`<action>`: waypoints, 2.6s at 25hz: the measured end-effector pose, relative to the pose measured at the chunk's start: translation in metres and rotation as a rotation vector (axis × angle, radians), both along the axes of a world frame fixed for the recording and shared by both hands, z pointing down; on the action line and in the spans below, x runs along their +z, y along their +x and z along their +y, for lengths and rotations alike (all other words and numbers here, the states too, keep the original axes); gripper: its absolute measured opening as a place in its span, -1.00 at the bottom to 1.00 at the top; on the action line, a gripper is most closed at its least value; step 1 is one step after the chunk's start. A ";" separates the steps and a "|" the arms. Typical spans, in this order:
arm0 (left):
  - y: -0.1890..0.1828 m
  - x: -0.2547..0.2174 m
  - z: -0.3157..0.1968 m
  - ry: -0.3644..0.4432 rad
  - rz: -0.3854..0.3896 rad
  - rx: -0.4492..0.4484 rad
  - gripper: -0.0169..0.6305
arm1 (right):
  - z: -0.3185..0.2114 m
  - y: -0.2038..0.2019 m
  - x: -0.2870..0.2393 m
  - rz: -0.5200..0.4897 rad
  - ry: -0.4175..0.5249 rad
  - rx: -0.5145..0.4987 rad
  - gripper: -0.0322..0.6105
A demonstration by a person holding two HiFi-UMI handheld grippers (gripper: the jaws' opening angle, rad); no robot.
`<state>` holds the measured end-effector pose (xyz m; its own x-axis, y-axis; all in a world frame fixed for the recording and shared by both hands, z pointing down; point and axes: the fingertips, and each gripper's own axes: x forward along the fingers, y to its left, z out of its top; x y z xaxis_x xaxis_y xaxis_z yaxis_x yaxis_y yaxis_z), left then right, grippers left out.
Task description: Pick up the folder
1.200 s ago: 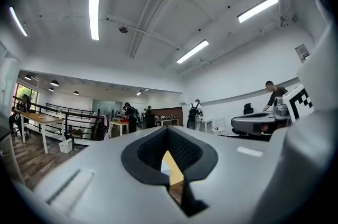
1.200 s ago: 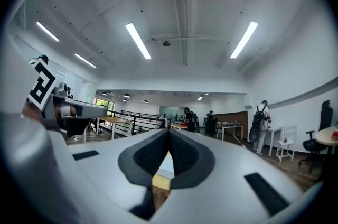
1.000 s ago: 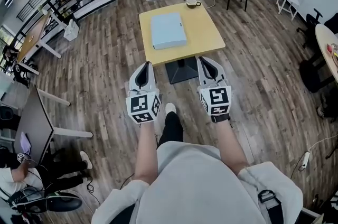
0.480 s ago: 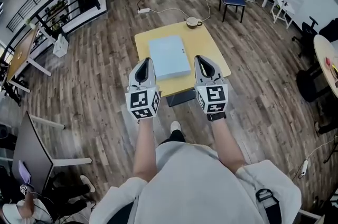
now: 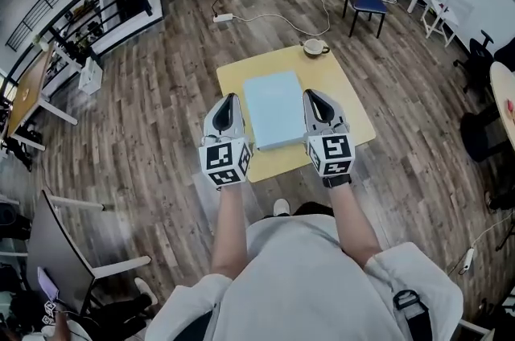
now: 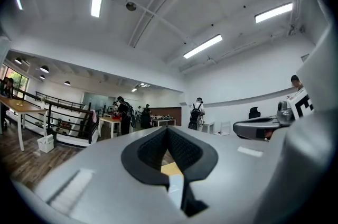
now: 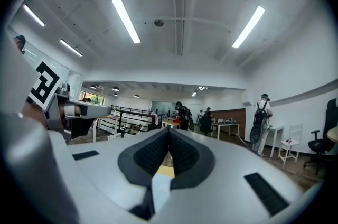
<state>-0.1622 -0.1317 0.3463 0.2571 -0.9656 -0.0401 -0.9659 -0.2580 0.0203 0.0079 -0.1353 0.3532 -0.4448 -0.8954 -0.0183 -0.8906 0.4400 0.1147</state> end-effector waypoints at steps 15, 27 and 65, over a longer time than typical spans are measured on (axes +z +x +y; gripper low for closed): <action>0.005 0.084 -0.102 -0.214 -0.009 0.078 -0.92 | -0.105 0.005 0.082 -0.001 -0.208 0.057 -0.86; 0.004 0.167 -0.173 -0.431 0.041 0.030 -0.92 | -0.186 0.020 0.163 0.066 -0.448 0.015 -0.86; 0.004 0.389 -0.188 -1.063 0.311 0.100 0.25 | -0.227 0.024 0.379 -0.170 -1.073 -0.127 -0.03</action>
